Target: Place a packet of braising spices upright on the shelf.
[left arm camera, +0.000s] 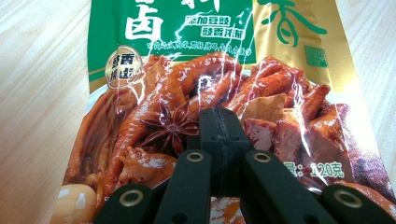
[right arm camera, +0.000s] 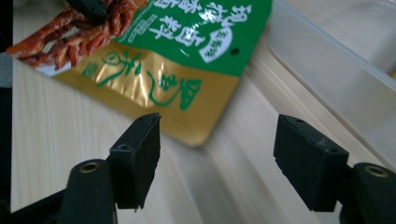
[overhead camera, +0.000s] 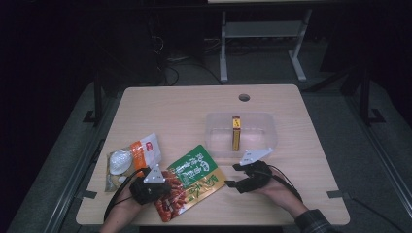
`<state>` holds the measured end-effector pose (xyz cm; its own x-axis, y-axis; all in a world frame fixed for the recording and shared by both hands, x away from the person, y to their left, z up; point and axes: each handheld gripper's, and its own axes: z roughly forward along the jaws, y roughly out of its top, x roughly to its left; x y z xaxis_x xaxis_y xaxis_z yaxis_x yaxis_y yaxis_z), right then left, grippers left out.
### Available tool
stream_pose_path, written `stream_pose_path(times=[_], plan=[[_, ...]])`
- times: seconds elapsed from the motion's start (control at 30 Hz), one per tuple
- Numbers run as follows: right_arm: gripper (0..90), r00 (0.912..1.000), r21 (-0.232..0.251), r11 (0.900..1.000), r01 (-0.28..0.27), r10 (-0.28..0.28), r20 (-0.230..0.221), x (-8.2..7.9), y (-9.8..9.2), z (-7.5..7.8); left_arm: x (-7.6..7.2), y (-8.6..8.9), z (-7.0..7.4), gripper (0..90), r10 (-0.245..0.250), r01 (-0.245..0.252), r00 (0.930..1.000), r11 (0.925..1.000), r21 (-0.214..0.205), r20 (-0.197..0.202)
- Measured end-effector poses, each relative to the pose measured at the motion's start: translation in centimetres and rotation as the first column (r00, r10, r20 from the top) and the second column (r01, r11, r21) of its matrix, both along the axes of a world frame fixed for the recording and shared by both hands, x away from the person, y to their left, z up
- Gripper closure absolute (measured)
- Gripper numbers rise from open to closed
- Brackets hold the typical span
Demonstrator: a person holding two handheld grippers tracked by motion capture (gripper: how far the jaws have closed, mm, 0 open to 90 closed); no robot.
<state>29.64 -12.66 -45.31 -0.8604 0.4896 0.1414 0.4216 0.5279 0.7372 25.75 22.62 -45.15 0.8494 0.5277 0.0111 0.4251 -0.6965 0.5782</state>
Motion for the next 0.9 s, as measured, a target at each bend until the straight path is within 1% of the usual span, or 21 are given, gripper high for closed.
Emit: stream_pose_path(times=[0.03,0.07,0.13,0.2,0.23,0.33,0.37,0.43,0.5,0.53,0.57,0.63,0.67,0.7,0.77,0.83,0.9], plan=[[35.4,0.9999,-0.004,1.0000,0.002,-0.002,-0.011,0.3,0.6,0.0,0.0,0.0,0.0,90.0,0.002,-0.002,1.0000,1.0000,-0.002,-0.001],[37.9,0.9999,-0.011,0.9999,0.009,-0.009,-0.009,0.7,1.1,-0.1,0.0,0.0,0.0,90.0,0.002,-0.002,1.0000,1.0000,-0.002,0.000],[41.1,0.9998,-0.003,0.9999,0.014,-0.014,-0.015,1.4,1.8,-0.3,0.0,0.1,0.0,90.0,0.001,-0.001,1.0000,1.0000,-0.004,-0.003],[42.2,0.9989,0.007,0.9999,0.011,-0.011,-0.047,2.1,2.4,-0.7,0.0,0.1,0.0,90.0,-0.001,0.001,1.0000,1.0000,-0.003,-0.002],[44.3,0.9992,-0.004,0.9999,0.012,-0.013,-0.039,2.4,2.7,-0.8,0.1,0.1,0.0,90.0,-0.002,0.002,1.0000,1.0000,-0.004,-0.002],[48.7,0.9982,0.017,0.9997,0.018,-0.017,-0.057,3.2,3.4,-0.9,0.1,0.1,0.0,90.0,-0.003,0.003,1.0000,1.0000,-0.003,-0.002],[50.8,0.9984,0.026,0.9996,0.013,-0.011,-0.056,3.5,3.6,-1.0,0.0,0.1,0.0,90.0,-0.002,0.002,1.0000,1.0000,-0.003,-0.002],[50.4,0.9970,0.041,0.9991,0.008,-0.005,-0.078,4.0,4.0,-1.4,0.1,0.1,0.0,90.0,-0.002,0.002,1.0000,1.0000,-0.006,-0.003],[51.0,0.9953,0.038,0.9992,0.006,-0.002,-0.097,4.1,4.3,-1.8,0.1,0.1,0.0,90.0,-0.002,0.002,1.0000,1.0000,-0.007,-0.003],[52.1,0.9941,0.036,0.9993,-0.009,0.013,-0.107,4.2,4.3,-1.9,0.1,0.1,0.0,90.0,-0.003,0.003,1.0000,1.0000,-0.007,-0.004],[55.0,0.9932,0.042,0.9991,-0.009,0.014,-0.116,4.2,4.4,-2.0,0.1,0.1,0.0,90.0,-0.003,0.003,1.0000,1.0000,-0.008,-0.004],[63.9,0.9908,0.055,0.9983,-0.018,0.025,-0.133,4.1,4.4,-1.9,0.1,0.2,0.0,90.0,-0.005,0.005,1.0000,1.0000,-0.008,-0.003],[68.9,0.9913,0.054,0.9984,-0.018,0.025,-0.130,4.1,4.3,-1.7,0.1,0.2,0.0,90.0,-0.007,0.007,1.0000,1.0000,-0.007,0.000],[75.9,0.9909,0.070,0.9974,-0.016,0.025,-0.132,4.0,4.2,-1.6,0.1,0.2,0.0,90.0,-0.007,0.007,1.0000,0.9999,-0.008,-0.002],[84.2,0.9894,0.095,0.9952,-0.026,0.039,-0.140,3.9,4.1,-1.3,0.1,0.2,0.0,90.0,-0.011,0.011,0.9999,0.9999,-0.008,0.001],[88.6,0.9873,0.100,0.9942,-0.040,0.055,-0.149,3.6,4.1,-1.0,0.0,0.1,0.0,90.0,-0.011,0.011,0.9999,0.9999,-0.004,0.001],[90.0,0.9857,0.094,0.9934,-0.067,0.080,-0.148,3.2,4.0,-0.8,0.0,0.1,0.0,90.0,-0.012,0.012,0.9999,0.9999,-0.007,-0.002]])
